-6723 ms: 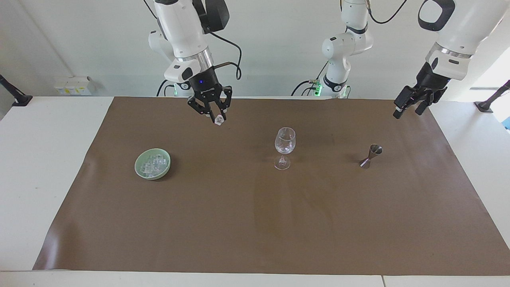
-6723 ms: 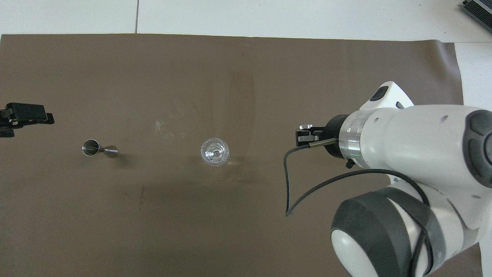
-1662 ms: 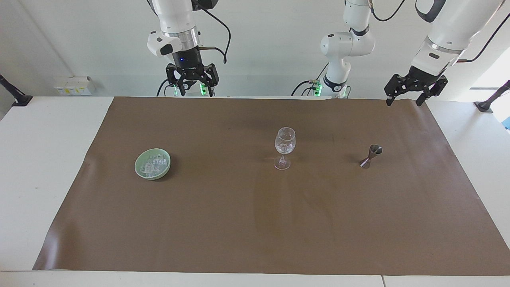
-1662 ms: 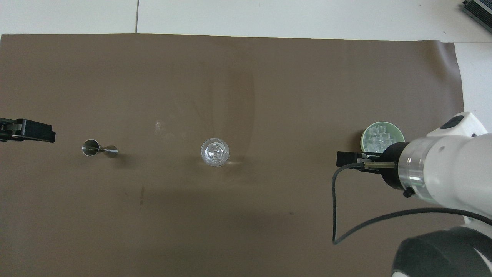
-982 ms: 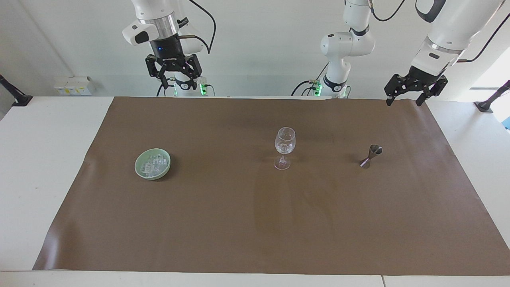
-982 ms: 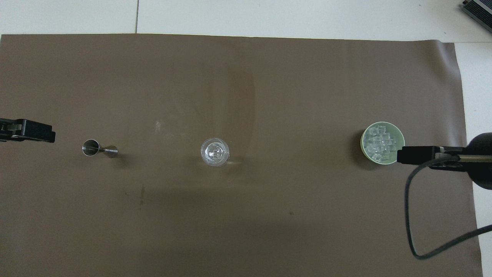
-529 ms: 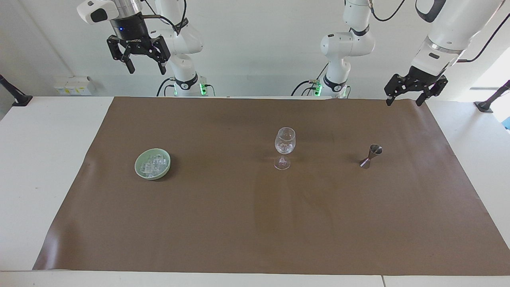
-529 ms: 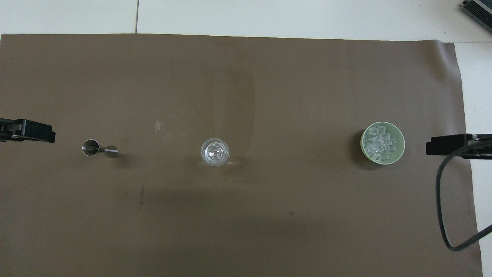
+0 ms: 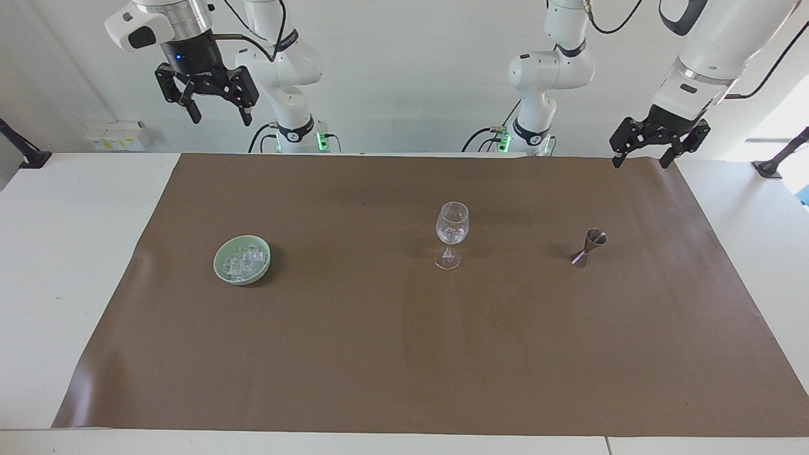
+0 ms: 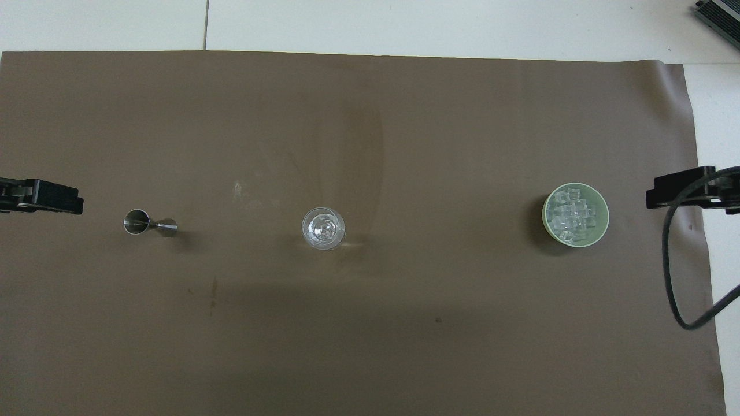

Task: Pour wine and add ice with both arms

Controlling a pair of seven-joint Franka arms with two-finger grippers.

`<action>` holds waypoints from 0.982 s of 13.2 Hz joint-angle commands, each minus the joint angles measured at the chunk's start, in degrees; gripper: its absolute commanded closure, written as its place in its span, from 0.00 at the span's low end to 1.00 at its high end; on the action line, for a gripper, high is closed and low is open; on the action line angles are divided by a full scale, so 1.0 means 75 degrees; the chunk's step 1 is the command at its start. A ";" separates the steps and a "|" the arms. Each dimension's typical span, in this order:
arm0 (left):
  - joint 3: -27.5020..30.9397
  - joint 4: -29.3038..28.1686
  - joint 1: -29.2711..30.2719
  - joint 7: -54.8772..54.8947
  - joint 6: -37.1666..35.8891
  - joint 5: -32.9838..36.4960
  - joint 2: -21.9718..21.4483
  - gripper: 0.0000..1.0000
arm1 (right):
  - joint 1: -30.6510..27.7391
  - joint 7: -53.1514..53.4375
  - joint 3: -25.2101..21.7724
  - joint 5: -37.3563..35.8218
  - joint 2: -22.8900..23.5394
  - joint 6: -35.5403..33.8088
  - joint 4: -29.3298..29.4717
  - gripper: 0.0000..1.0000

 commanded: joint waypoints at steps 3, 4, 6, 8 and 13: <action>-0.0002 -0.0197 0.0060 0.0063 -0.0053 -0.0039 -0.0191 0.00 | 0.0099 -0.0162 -0.0161 -0.0150 -0.0154 -0.0140 -0.0236 0.00; -0.0002 -0.0197 0.0060 0.0063 -0.0053 -0.0039 -0.0191 0.00 | 0.0180 -0.0162 -0.0161 -0.0138 -0.0177 -0.0116 -0.0295 0.00; -0.0002 -0.0197 0.0060 0.0063 -0.0053 -0.0039 -0.0191 0.00 | 0.0414 -0.0116 -0.0336 -0.0138 -0.0178 -0.0093 -0.0296 0.00; -0.0002 -0.0197 0.0060 0.0063 -0.0053 -0.0039 -0.0191 0.00 | 0.0637 -0.0092 -0.0606 -0.0138 -0.0178 -0.0093 -0.0308 0.00; -0.0002 -0.0197 0.0060 0.0051 -0.0053 -0.0039 -0.0191 0.00 | 0.0557 -0.0139 -0.0654 -0.0138 -0.0201 -0.0093 -0.0355 0.00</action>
